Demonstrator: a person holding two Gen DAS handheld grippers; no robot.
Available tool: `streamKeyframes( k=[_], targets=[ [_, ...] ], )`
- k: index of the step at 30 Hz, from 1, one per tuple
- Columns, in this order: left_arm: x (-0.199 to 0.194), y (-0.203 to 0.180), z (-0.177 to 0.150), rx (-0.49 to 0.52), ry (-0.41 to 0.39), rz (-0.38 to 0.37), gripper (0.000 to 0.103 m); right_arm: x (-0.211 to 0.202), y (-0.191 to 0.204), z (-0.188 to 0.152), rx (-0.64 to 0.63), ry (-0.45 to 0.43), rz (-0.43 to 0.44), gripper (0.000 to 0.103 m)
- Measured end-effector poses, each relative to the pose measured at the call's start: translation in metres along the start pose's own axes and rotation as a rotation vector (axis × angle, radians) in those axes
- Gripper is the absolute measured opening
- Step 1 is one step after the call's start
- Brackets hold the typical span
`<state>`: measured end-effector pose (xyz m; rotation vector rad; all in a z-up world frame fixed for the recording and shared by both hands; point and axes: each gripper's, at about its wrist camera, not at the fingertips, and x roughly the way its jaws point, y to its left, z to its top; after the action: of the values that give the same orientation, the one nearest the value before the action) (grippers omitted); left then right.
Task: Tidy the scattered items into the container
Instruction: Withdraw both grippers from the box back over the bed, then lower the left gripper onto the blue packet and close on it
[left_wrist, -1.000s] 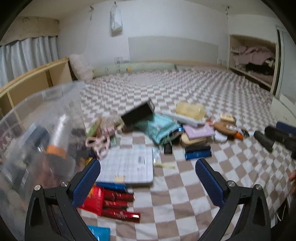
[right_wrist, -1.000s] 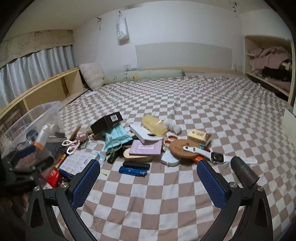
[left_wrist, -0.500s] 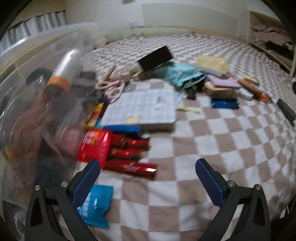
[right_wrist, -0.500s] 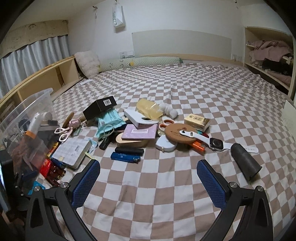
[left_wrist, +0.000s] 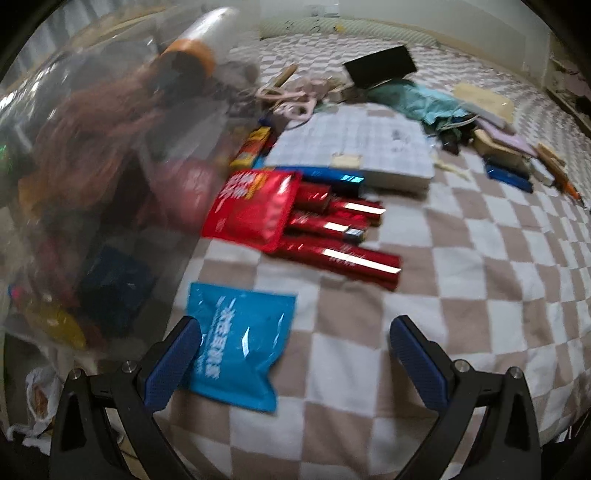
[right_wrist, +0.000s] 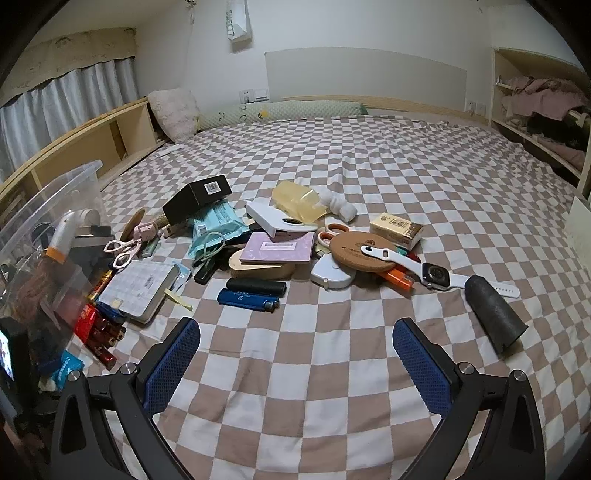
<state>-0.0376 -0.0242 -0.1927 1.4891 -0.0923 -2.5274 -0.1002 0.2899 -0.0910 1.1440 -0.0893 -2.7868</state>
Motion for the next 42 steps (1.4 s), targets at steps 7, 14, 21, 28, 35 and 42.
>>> streamKeyframes(
  k=[7, 14, 21, 28, 35, 42],
  targets=[
    [0.003, 0.015, -0.007, -0.046, 0.02, 0.033, 0.103, 0.012, 0.009, -0.007, -0.024, 0.043, 0.019, 0.103],
    [0.009, 0.033, -0.007, -0.139, 0.05, 0.001, 0.103, 0.047, 0.024, -0.012, -0.091, 0.152, 0.06, 0.103],
    [0.001, 0.026, -0.008, -0.107, 0.007, -0.017, 0.081, 0.079, 0.03, -0.007, -0.088, 0.181, 0.092, 0.103],
    [-0.002, 0.024, -0.007, -0.11, -0.022, -0.069, 0.066, 0.081, 0.083, -0.015, -0.228, 0.187, 0.223, 0.103],
    [-0.006, 0.026, -0.006, -0.149, -0.04, -0.158, 0.065, 0.086, 0.158, -0.033, -0.431, 0.229, 0.376, 0.079],
    [-0.012, 0.023, -0.012, -0.142, -0.038, -0.218, 0.063, 0.102, 0.202, -0.045, -0.53, 0.303, 0.464, 0.056]
  ],
)
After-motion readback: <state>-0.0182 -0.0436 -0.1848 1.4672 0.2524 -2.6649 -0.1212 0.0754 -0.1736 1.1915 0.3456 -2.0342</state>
